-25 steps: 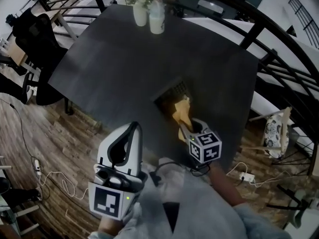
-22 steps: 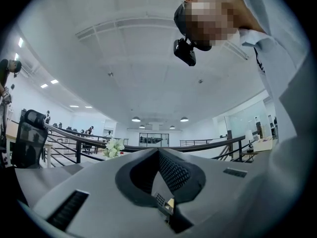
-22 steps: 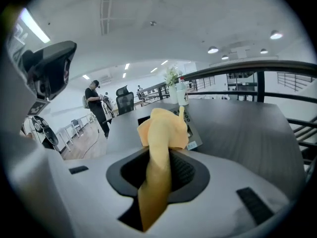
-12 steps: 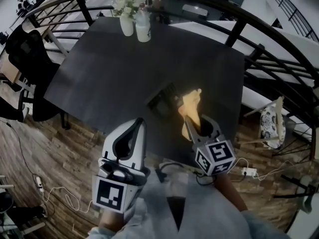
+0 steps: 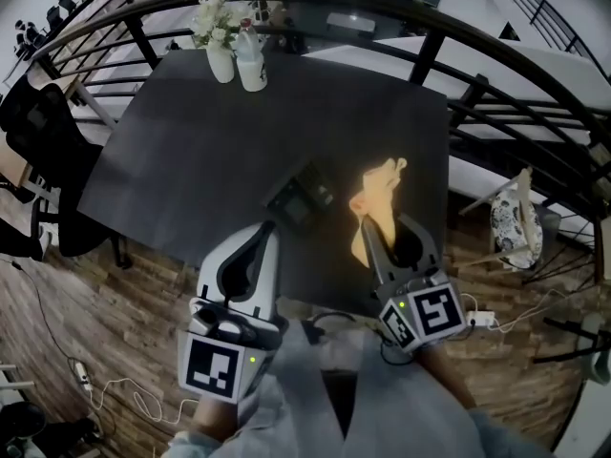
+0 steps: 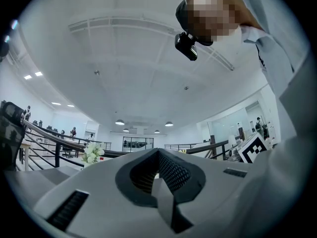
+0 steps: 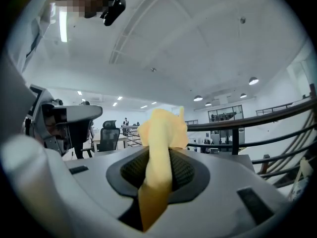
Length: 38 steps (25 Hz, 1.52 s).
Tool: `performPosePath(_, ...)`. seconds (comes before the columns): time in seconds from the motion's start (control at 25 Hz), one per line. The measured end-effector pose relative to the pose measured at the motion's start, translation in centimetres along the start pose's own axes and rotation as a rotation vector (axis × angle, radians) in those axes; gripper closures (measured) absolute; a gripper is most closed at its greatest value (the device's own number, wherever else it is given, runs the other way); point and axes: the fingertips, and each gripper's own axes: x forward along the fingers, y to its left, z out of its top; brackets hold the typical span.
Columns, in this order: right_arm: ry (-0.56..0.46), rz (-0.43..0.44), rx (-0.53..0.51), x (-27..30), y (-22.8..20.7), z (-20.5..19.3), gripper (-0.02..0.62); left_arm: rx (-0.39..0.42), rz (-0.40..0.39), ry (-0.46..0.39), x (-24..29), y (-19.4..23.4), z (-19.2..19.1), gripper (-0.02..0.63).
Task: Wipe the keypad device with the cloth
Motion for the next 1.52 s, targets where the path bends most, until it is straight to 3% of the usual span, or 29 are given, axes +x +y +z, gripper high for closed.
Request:
performPosePath(0.44, -0.079, -0.045, -0.022, -1.5, -0.7, 2.6, 0.495, 0.009, -0.029, -0.024, 0.7, -1.1, 0.4, 0.592)
performPosePath(1.04, -0.075, -0.013, 0.005, -1.3, -0.3, 2.7, 0.495, 0.029, -0.026, -0.031, 0.3, -0.9, 0.9, 0.592)
performPosePath(1.52, -0.072, 0.000, -0.045, -1.3, 0.7, 2.9, 0.496, 0.022, -0.025, -0.028, -0.1, -0.6, 1.0, 0.592)
